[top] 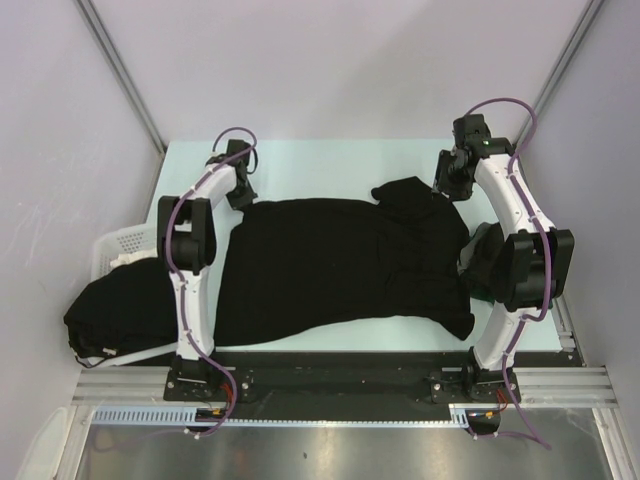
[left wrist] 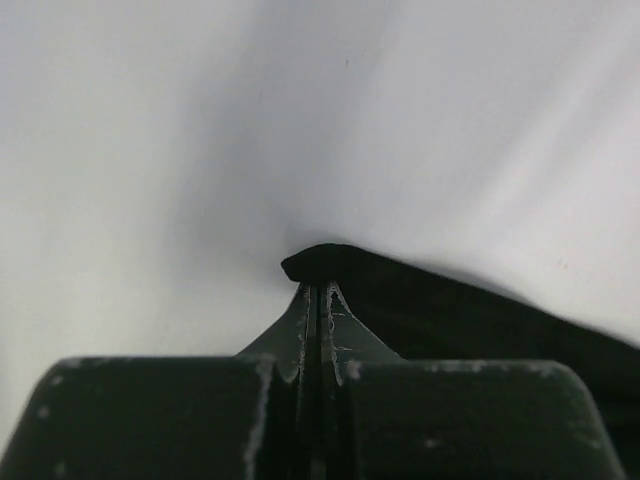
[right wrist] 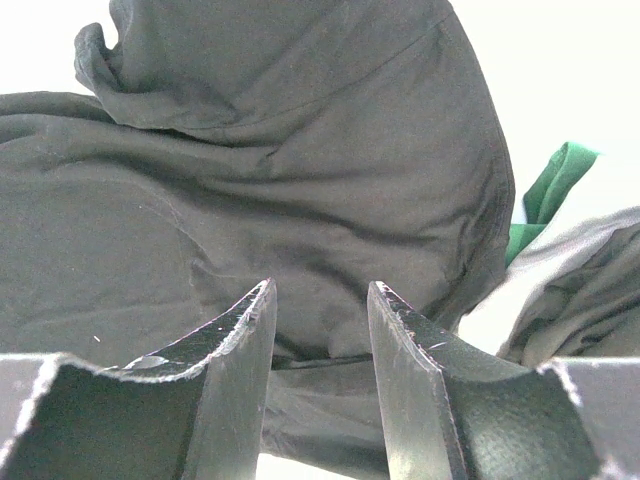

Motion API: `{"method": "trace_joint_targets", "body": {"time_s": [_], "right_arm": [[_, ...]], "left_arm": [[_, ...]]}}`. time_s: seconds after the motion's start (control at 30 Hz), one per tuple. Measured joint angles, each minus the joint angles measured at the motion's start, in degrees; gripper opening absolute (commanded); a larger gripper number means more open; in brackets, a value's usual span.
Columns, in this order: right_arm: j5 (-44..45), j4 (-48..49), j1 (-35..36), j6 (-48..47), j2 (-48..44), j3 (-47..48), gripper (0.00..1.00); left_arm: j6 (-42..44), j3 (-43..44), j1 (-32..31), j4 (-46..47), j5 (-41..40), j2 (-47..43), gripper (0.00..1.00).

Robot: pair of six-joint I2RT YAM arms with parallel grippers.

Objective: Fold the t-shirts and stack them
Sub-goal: Flatten out the tshirt

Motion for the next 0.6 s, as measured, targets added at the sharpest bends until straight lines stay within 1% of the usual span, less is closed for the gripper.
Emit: {"method": "trace_joint_targets", "body": {"time_s": [0.1,0.3,0.5,0.6], "right_arm": [[0.0,-0.26,0.02,-0.15,0.0,0.0,0.47],[0.0,-0.68,0.13,-0.17,0.0,0.2,0.46],[0.0,-1.09,0.74,-0.17,0.52,1.6,0.47],[0.02,-1.09,1.31,-0.17,0.83,2.32,0.46]], "left_arm": [[0.04,4.07,0.81,-0.15,0.07,2.56,0.0],[-0.28,15.23,3.06,-0.9,1.25,8.83,0.0],[-2.01,24.85,4.42,-2.34,3.74,13.31,0.0],[-3.37,27.87,4.81,-2.36,4.87,14.53,0.0]]}}
